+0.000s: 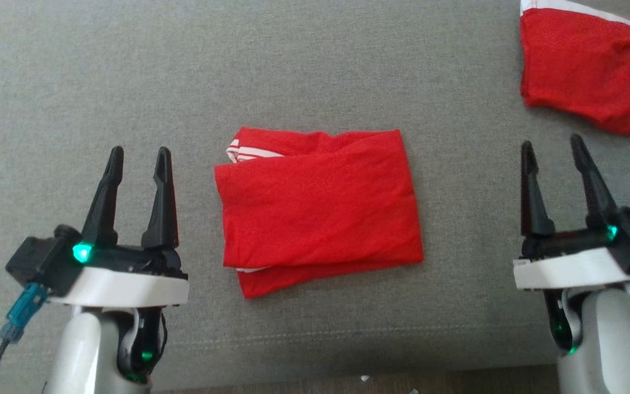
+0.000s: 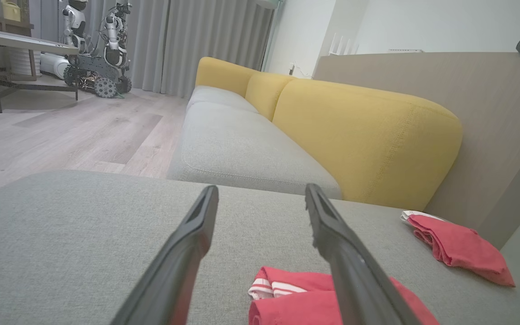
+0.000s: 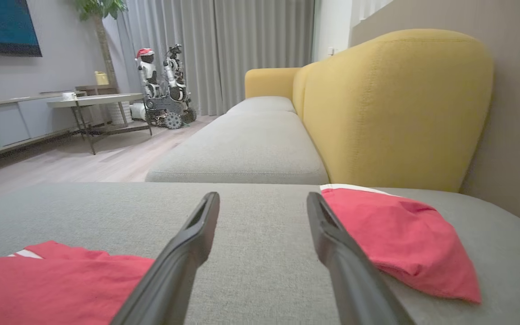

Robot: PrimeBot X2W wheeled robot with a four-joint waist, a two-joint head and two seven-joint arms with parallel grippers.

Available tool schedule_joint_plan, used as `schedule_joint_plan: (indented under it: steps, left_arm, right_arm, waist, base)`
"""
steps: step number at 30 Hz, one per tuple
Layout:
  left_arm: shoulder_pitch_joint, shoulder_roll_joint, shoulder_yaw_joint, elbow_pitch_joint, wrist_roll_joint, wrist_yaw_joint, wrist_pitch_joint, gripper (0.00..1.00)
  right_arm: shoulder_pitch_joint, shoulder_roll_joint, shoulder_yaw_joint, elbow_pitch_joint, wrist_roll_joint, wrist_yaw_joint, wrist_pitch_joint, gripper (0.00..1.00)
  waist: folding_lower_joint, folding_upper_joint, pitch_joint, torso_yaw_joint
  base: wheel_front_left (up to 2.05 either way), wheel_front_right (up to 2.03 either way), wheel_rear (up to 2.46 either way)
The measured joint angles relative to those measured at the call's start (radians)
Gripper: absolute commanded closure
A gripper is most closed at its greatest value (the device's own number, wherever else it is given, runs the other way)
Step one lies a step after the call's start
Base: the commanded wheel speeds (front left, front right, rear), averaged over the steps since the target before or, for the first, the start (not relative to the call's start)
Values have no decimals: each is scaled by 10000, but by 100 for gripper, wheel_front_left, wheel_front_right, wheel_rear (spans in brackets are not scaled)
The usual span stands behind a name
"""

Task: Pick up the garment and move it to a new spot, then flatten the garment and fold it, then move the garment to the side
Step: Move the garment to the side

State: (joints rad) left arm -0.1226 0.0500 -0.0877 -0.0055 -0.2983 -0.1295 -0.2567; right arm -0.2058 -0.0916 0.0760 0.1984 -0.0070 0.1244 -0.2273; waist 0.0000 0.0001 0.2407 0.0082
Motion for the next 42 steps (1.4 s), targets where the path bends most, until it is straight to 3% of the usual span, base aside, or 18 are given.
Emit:
schedule_joint_plan:
  steps: [7, 22, 32, 42]
  left_arm:
    - [228, -21, 113, -71, 360, -12, 0, 0]
    - [286, -27, 274, -217, 416, -12, 0, 0]
    - [118, -35, 73, -174, 414, -12, 0, 0]
    - [-101, -46, -46, 15, 236, -12, 0, 0]
  right_arm:
    - [469, 282, -393, -96, -146, 0, -217, 0]
    - [551, 368, -58, 2, 249, 0, -230, 0]
    - [-41, 387, 1695, 1613, 2155, 0, 606, 0]
    - [-909, 382, 1845, 3283, 2606, 0, 1212, 0]
  waist:
    - [0, 0, -98, 15]
    - [0, 0, 8, 96]
    - [0, 0, 457, 296]
    - [0, 0, 808, 931]
  base:
    - [0, 0, 0]
    - [0, 0, 0]
    - [0, 0, 0]
    - [0, 0, 0]
